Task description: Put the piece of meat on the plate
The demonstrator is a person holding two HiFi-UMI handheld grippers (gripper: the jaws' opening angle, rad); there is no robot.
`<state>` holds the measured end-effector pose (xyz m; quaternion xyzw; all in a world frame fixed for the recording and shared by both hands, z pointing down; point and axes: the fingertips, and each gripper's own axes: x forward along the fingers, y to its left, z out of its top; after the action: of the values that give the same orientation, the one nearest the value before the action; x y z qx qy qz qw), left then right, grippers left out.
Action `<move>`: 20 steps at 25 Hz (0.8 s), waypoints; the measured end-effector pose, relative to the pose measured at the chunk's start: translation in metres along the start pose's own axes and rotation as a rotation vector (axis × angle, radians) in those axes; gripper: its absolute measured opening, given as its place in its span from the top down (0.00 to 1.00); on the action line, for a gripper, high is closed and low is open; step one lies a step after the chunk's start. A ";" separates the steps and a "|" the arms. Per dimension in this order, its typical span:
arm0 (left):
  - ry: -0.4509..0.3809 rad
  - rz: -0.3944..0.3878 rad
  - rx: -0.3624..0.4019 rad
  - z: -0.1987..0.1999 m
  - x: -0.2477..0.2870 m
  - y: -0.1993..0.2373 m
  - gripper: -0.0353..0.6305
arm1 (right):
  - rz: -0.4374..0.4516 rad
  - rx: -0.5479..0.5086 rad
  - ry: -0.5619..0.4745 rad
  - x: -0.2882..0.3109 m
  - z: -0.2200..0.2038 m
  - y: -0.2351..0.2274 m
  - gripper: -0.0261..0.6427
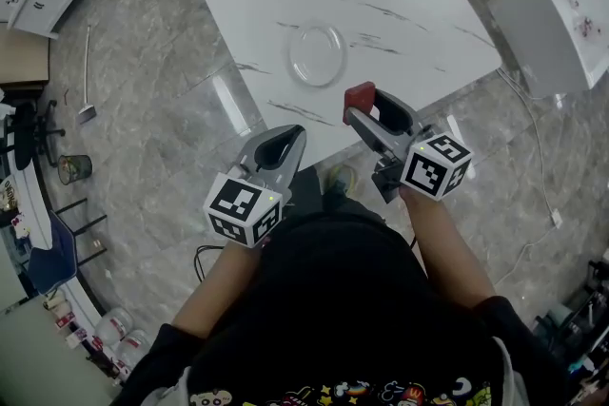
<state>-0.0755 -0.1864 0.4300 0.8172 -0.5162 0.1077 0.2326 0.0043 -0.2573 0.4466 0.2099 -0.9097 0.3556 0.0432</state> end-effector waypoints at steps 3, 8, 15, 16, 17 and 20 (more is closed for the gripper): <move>0.015 -0.009 -0.010 -0.004 0.001 0.011 0.95 | -0.027 0.002 0.015 0.013 -0.002 -0.011 0.52; 0.034 -0.026 -0.028 -0.011 0.007 0.028 0.95 | -0.055 0.002 0.056 0.040 -0.010 -0.028 0.52; 0.064 -0.054 -0.065 -0.020 0.010 0.053 0.95 | -0.113 -0.003 0.122 0.084 -0.023 -0.049 0.52; 0.067 -0.055 -0.072 -0.021 0.009 0.058 0.95 | -0.126 -0.005 0.133 0.091 -0.025 -0.054 0.52; 0.070 -0.055 -0.078 -0.022 0.009 0.063 0.95 | -0.140 -0.006 0.144 0.098 -0.027 -0.059 0.52; 0.075 -0.050 -0.097 -0.026 0.009 0.081 0.95 | -0.199 -0.024 0.183 0.120 -0.036 -0.080 0.52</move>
<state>-0.1420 -0.2101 0.4778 0.8129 -0.4913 0.1074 0.2939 -0.0739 -0.3280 0.5508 0.2653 -0.8808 0.3562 0.1639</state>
